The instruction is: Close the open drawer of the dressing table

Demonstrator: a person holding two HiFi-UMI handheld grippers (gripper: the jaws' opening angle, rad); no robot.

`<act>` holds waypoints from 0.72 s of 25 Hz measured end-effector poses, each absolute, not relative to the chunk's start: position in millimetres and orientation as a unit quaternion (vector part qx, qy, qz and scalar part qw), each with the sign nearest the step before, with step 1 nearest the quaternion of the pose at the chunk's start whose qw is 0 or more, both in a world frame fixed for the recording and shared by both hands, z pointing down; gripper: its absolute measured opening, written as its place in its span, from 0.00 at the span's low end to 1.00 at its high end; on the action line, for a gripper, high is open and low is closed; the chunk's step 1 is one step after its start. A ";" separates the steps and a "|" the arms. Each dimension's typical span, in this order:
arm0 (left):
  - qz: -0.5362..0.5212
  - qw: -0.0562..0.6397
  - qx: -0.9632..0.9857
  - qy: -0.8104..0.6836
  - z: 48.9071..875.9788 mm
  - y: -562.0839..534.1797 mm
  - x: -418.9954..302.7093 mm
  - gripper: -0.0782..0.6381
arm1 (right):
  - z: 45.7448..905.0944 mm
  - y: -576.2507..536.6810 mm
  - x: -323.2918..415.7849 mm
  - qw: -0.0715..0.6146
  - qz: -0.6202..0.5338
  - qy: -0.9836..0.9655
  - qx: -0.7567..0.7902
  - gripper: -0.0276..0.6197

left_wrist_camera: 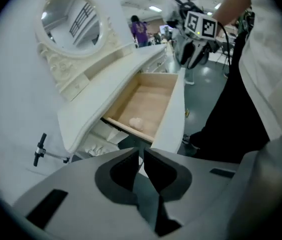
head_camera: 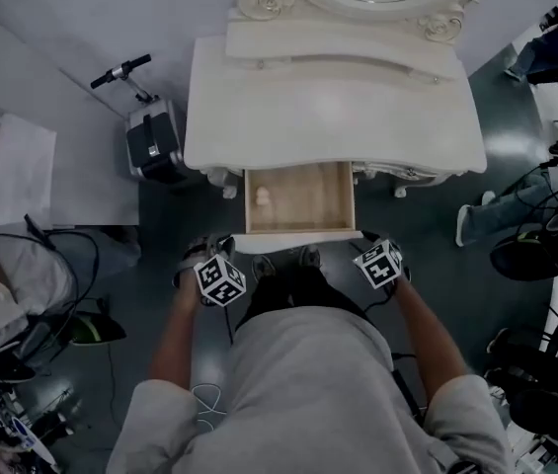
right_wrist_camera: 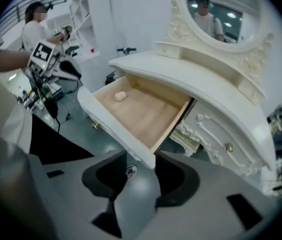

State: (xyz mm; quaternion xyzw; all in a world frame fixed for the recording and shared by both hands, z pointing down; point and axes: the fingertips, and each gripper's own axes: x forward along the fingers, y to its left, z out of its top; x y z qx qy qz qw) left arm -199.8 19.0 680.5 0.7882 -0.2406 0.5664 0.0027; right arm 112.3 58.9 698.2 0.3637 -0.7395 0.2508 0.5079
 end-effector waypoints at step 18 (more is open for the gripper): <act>0.633 0.044 0.761 -0.132 723.9 32.5 -199.6 0.15 | 721.1 39.2 104.9 0.574 0.181 -0.747 0.282 0.29</act>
